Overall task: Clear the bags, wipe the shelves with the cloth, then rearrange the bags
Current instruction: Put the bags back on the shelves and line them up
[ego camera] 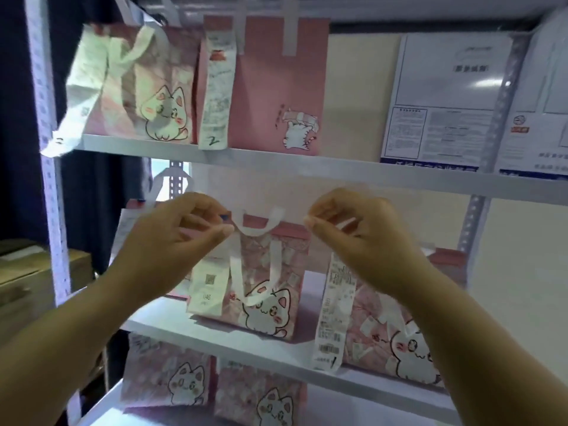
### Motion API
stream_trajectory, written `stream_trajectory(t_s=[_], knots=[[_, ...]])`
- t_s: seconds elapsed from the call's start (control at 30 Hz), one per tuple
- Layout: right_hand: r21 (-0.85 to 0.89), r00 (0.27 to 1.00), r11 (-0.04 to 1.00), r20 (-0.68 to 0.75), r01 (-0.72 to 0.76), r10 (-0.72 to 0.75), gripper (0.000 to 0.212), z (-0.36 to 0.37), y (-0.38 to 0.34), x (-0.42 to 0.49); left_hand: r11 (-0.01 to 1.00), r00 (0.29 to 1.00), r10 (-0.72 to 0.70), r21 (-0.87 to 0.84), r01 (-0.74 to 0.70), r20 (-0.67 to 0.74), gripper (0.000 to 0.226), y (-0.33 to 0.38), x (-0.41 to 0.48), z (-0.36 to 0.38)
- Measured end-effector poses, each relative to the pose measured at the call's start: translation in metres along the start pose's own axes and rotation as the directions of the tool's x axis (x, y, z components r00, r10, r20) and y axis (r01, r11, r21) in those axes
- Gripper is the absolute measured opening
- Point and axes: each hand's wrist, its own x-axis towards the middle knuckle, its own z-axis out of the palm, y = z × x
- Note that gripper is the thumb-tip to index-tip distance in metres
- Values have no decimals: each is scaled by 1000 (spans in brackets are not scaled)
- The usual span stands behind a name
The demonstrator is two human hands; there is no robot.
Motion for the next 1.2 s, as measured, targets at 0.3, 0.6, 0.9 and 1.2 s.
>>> stream_trajectory(t_s=[0.3, 0.6, 0.9, 1.2], knots=[[78, 987, 991, -126, 110, -100, 12, 83, -67, 111, 999, 994, 46, 15, -45, -103, 17, -89, 49, -112], [15, 956, 998, -286, -59, 61, 12, 166, -94, 223, 996, 981, -4, 87, 21, -194, 15, -211, 127, -196], [-147, 935, 957, -293, -249, 198, 62, 202, -97, 302, 973, 984, -29, 222, 68, -174, 61, -266, 208, -220], [-143, 896, 887, -138, -439, 422, 83, 207, -97, 336, 963, 993, -98, 246, 112, -68, 64, -266, 236, -205]])
